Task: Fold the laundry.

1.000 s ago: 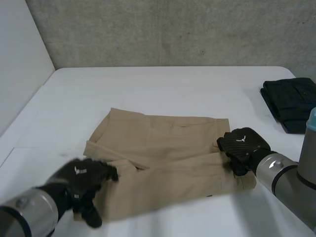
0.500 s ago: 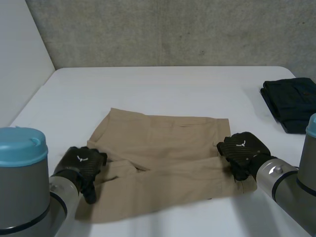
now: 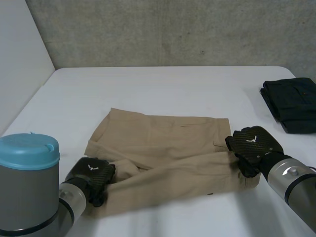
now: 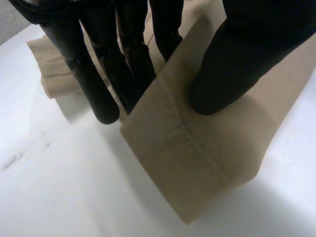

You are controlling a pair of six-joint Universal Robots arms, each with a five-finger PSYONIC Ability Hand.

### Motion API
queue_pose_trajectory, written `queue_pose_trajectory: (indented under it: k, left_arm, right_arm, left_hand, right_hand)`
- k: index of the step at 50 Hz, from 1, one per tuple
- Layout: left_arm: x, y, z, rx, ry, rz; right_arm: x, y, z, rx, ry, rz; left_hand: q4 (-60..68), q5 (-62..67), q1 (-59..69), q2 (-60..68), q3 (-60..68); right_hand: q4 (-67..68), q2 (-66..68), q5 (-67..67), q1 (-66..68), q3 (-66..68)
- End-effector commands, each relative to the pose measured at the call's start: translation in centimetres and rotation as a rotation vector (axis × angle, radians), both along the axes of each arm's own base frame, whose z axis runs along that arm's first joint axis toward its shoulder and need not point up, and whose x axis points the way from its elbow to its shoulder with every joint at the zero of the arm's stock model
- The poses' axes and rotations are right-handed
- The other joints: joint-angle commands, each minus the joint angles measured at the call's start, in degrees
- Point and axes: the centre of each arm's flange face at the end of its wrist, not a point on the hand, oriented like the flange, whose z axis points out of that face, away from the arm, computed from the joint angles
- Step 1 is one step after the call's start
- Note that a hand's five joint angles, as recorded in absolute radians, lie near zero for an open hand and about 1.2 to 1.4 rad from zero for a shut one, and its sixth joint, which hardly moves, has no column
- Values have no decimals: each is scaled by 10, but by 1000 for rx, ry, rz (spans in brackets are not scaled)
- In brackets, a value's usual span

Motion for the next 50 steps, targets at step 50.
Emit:
queue_pose_trajectory:
  k: [50]
  left_arm:
    - [-52,-128,-2,-514,-7,-100]
  right_arm:
    - [41,-68,-11,-7,51,-47]
  left_hand:
    - [-558,-548,-555,-557,-554]
  right_hand:
    - [-582,-583,-590,-471,-587]
